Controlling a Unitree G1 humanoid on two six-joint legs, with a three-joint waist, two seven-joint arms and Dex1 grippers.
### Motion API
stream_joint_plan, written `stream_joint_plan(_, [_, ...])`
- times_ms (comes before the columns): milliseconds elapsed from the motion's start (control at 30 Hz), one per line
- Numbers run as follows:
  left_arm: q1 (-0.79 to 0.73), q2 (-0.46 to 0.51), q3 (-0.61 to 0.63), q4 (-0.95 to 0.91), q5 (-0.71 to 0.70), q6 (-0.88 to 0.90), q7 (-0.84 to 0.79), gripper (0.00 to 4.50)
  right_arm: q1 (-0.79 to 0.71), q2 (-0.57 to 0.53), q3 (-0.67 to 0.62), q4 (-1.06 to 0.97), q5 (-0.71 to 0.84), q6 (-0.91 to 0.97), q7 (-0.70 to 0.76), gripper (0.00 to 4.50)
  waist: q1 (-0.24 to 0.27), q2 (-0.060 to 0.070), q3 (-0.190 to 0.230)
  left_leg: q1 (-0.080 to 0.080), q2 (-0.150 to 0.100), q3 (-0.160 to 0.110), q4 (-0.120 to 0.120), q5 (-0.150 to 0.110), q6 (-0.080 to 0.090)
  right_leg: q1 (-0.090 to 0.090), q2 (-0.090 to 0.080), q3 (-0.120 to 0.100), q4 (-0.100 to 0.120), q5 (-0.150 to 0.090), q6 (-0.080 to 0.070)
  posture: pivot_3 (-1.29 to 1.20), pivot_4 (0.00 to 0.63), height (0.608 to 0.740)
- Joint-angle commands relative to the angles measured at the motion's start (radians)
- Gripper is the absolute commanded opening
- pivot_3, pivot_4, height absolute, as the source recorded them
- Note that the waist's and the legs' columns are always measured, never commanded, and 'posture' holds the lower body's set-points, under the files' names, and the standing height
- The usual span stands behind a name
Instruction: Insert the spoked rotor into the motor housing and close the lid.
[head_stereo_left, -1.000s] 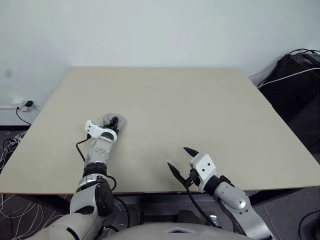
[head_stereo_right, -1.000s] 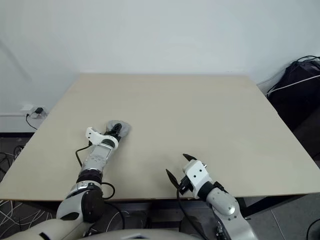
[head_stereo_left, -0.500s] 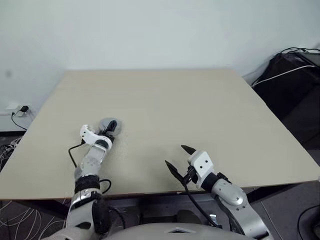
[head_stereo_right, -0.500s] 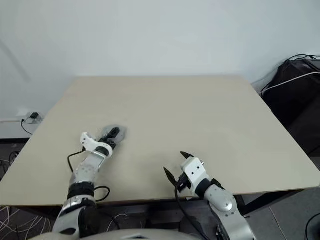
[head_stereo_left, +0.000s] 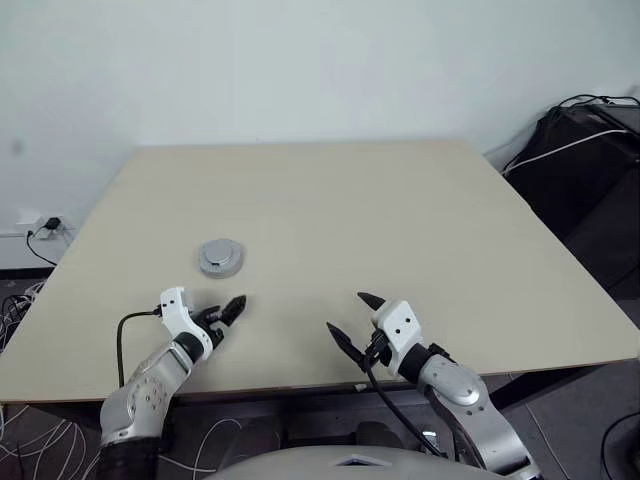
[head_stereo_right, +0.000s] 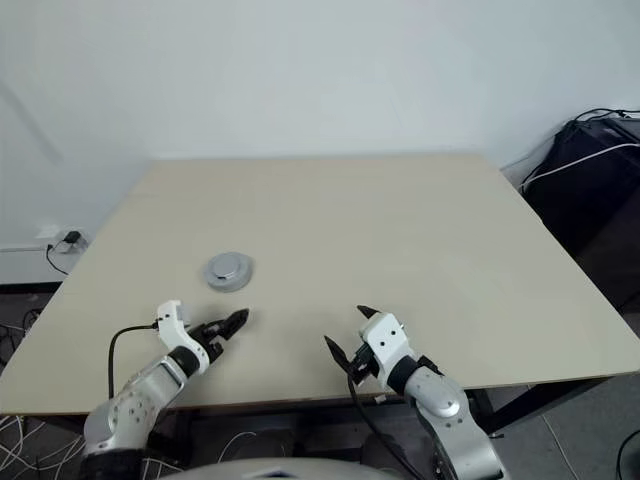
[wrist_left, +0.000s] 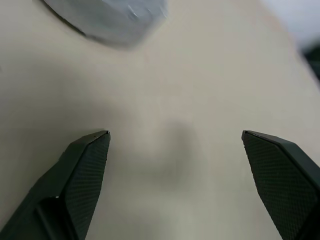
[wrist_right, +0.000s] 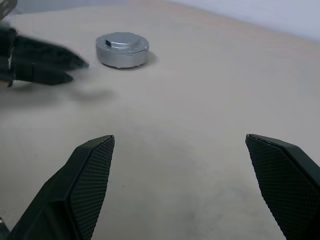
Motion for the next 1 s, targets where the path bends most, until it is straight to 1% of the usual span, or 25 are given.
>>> stream_joint_plan(33, [0.045,0.046,-0.094,-0.077,0.144,-0.196,-0.095,4.47,-0.023,0.027,-0.026,-0.006,0.005,0.009,-0.031,4.5,0.001,0.0,0.001,0.0,0.0,0.0,0.0,0.0,0.0,0.0,0.0,0.0,0.0,0.0,0.0,0.0,0.0,0.74])
stream_joint_plan(133, [0.08,0.053,-0.128,-0.095,0.222,-0.316,-0.109,4.47,-0.026,0.052,-0.043,0.008,-0.013,0.004,-0.074,4.5,0.005,0.002,0.002,-0.002,0.0,0.0,-0.001,0.0,0.0,-0.003,-0.001,0.001,0.0,0.0,-0.001,0.0,0.0,0.74])
stream_joint_plan(200, [0.105,0.066,-0.166,-0.084,0.355,-0.477,-0.078,4.47,-0.024,0.072,-0.055,0.024,-0.035,-0.006,-0.119,4.5,0.011,0.002,0.002,-0.003,0.0,0.0,-0.002,0.0,0.0,-0.004,-0.001,0.001,0.0,0.0,-0.001,0.0,0.0,0.74])
stream_joint_plan(267, [0.126,0.051,-0.188,-0.07,0.452,-0.629,-0.037,4.47,-0.02,0.089,-0.062,0.046,-0.064,-0.035,-0.159,4.5,0.018,0.002,0.002,-0.003,0.0,0.0,-0.003,0.0,0.0,-0.004,-0.001,0.001,0.0,-0.001,-0.001,0.0,0.0,0.74])
stream_joint_plan(333, [0.142,0.021,-0.197,-0.068,0.488,-0.712,-0.004,4.47,-0.016,0.104,-0.068,0.055,-0.073,-0.039,-0.182,4.5,0.024,0.003,0.002,-0.003,0.0,0.001,-0.004,0.0,0.0,-0.005,-0.001,0.001,-0.001,-0.001,-0.002,0.0,0.0,0.74])
stream_joint_plan(400, [0.158,0.007,-0.215,-0.058,0.556,-0.805,0.036,4.47,-0.012,0.112,-0.071,0.059,-0.08,-0.043,-0.195,4.5,0.027,0.003,0.002,-0.003,0.0,0.001,-0.005,0.0,0.0,-0.006,-0.001,0.001,-0.001,-0.001,-0.002,0.0,0.0,0.74])
stream_joint_plan(467, [0.171,-0.007,-0.223,-0.048,0.589,-0.869,0.061,4.47,-0.006,0.11,-0.066,0.06,-0.103,-0.066,-0.205,4.5,0.029,0.003,0.002,-0.003,0.0,0.001,-0.006,0.0,0.0,-0.006,-0.001,0.001,-0.001,-0.002,-0.002,0.0,0.0,0.74])
stream_joint_plan(567, [0.194,-0.051,-0.219,-0.058,0.549,-0.889,0.075,4.47,0.024,0.12,-0.069,0.053,-0.099,-0.088,-0.215,4.5,0.03,0.003,0.003,-0.003,0.0,0.001,-0.006,0.0,0.0,-0.006,0.0,0.001,-0.001,-0.002,-0.002,0.0,0.0,0.74])
stream_joint_plan(600, [0.2,-0.058,-0.219,-0.058,0.544,-0.89,0.075,4.29,0.033,0.121,-0.069,0.051,-0.099,-0.09,-0.216,4.5,0.03,0.003,0.003,-0.003,0.0,0.001,-0.006,0.0,0.0,-0.006,0.0,0.001,-0.001,-0.002,0.0,0.0,0.0,0.74])
stream_joint_plan(700, [0.209,-0.064,-0.215,-0.036,0.551,-0.91,0.076,3.58,0.052,0.123,-0.066,0.054,-0.094,-0.086,-0.212,3.89,0.028,0.003,0.003,-0.003,0.0,0.001,-0.006,0.0,0.0,-0.005,0.0,0.001,0.0,-0.003,0.0,0.0,0.0,0.74])
stream_joint_plan(767, [0.216,-0.071,-0.206,-0.021,0.534,-0.92,0.074,2.84,0.057,0.126,-0.066,0.058,-0.094,-0.085,-0.214,3.18,0.026,0.003,0.004,-0.003,0.0,0.001,-0.005,0.0,0.0,-0.005,-0.001,0.001,0.0,-0.003,0.0,0.0,0.0,0.74])
stream_joint_plan(833, [0.219,-0.072,-0.204,-0.005,0.518,-0.932,0.063,2.25,0.057,0.128,-0.069,0.06,-0.095,-0.083,-0.217,2.58,0.023,0.003,0.004,-0.003,0.0,0.001,-0.005,0.0,0.0,-0.005,-0.001,0.001,0.0,-0.003,0.0,0.0,0.0,0.74])
stream_joint_plan(867, [0.218,-0.071,-0.203,0.005,0.516,-0.94,0.06,1.82,0.056,0.129,-0.07,0.06,-0.095,-0.082,-0.218,2.16,0.022,0.003,0.004,-0.003,0.0,0.001,-0.005,0.0,0.0,-0.005,-0.001,0.0,0.0,-0.003,0.0,0.0,0.0,0.74])
stream_joint_plan(900, [0.217,-0.072,-0.202,0.016,0.512,-0.948,0.057,1.56,0.056,0.13,-0.071,0.06,-0.096,-0.081,-0.219,1.9,0.022,0.003,0.004,-0.003,0.0,0.001,-0.005,0.0,0.0,-0.005,-0.001,0.0,0.0,-0.003,0.0,0.0,0.0,0.74])
stream_joint_plan(1000, [0.212,-0.075,-0.198,0.055,0.487,-0.973,0.037,0.53,0.061,0.13,-0.078,0.056,-0.095,-0.081,-0.22,0.88,0.023,0.003,0.004,-0.003,0.0,0.001,-0.005,0.0,0.0,-0.005,0.0,0.0,0.0,-0.003,0.0,0.0,0.0,0.74])
